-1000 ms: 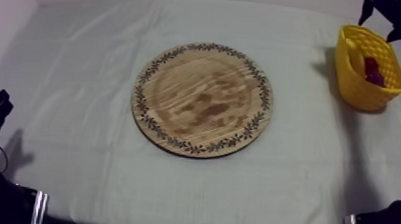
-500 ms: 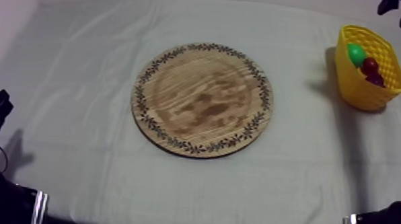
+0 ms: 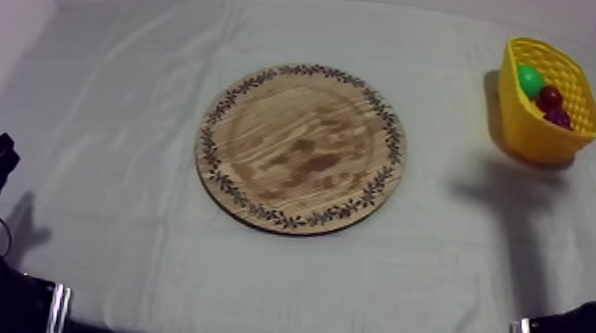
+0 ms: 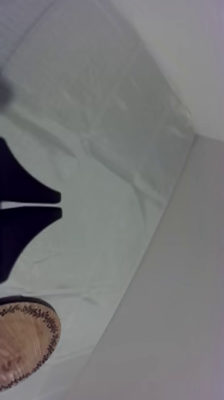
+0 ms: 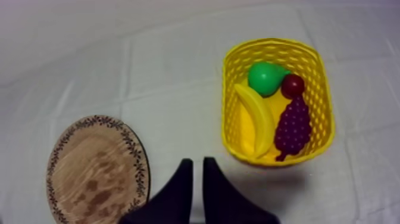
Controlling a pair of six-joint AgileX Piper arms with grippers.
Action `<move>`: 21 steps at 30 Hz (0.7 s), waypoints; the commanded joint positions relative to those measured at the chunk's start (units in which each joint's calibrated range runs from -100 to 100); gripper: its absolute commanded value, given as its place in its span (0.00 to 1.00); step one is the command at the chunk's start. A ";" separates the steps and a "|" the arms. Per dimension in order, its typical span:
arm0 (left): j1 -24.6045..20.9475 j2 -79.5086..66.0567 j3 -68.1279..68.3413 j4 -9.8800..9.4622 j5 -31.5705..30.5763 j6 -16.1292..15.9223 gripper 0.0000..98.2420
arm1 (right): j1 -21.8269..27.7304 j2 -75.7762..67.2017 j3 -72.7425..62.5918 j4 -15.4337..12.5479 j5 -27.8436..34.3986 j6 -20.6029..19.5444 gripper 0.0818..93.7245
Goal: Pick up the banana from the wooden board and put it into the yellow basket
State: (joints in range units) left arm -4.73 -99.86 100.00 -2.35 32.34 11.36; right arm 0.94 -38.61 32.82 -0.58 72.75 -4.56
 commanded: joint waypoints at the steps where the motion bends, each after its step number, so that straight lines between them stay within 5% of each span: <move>1: -0.01 0.04 0.00 -0.02 0.00 -0.01 0.00 | 0.05 -6.34 6.89 -0.23 -4.21 0.21 0.06; 9: -0.01 0.04 0.00 -0.02 0.00 -0.01 0.00 | -1.20 -21.25 26.44 0.23 -15.67 0.67 0.01; 21: -0.01 0.04 0.00 -0.02 0.00 -0.01 0.00 | -1.22 -36.54 47.76 -0.34 -22.84 0.95 0.00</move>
State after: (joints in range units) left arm -4.73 -99.86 100.00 -2.35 32.34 11.36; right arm -0.20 -72.88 76.47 -1.09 50.00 -3.65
